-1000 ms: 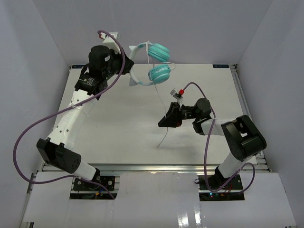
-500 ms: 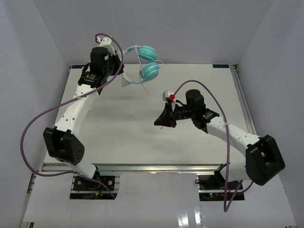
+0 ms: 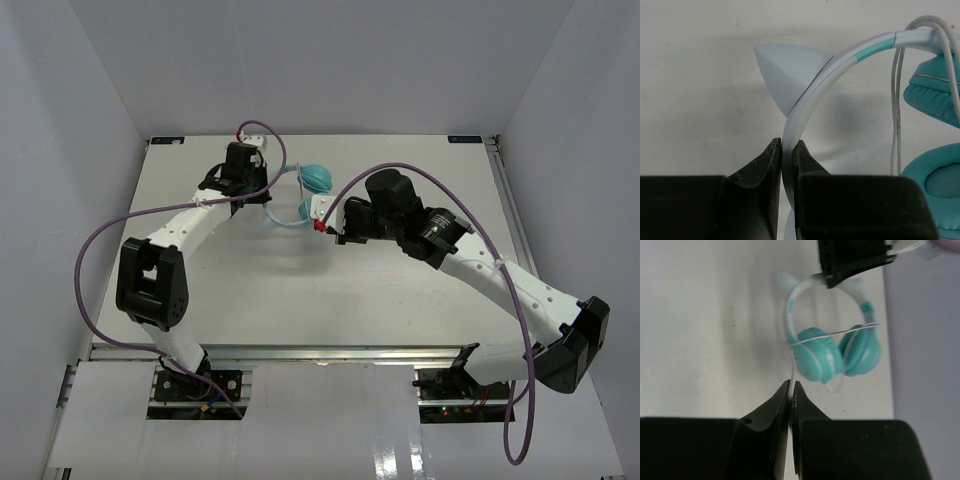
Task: Wrap the headphones
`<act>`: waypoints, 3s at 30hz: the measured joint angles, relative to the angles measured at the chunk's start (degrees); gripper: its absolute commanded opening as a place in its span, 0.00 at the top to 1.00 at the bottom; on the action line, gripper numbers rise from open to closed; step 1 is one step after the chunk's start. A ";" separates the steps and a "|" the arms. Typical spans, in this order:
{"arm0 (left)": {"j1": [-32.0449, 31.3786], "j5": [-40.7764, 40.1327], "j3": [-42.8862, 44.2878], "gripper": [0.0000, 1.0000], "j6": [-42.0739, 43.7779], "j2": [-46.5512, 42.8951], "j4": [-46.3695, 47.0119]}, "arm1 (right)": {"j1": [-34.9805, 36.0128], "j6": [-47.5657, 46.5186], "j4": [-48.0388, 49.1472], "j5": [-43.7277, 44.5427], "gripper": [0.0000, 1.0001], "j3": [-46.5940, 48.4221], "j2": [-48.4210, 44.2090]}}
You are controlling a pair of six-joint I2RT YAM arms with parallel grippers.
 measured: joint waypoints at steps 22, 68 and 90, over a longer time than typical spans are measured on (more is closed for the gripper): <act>-10.48 17.92 -21.32 1.00 3.39 -19.88 8.18 | -8.55 -17.45 12.15 9.43 0.92 -4.85 3.14; -4.61 13.56 -21.59 1.00 -3.09 6.86 32.74 | -25.62 55.39 33.32 -30.86 0.78 7.24 50.25; -3.37 14.98 -2.54 1.00 -13.19 21.90 34.11 | -29.75 59.12 29.26 -29.26 0.60 10.66 54.04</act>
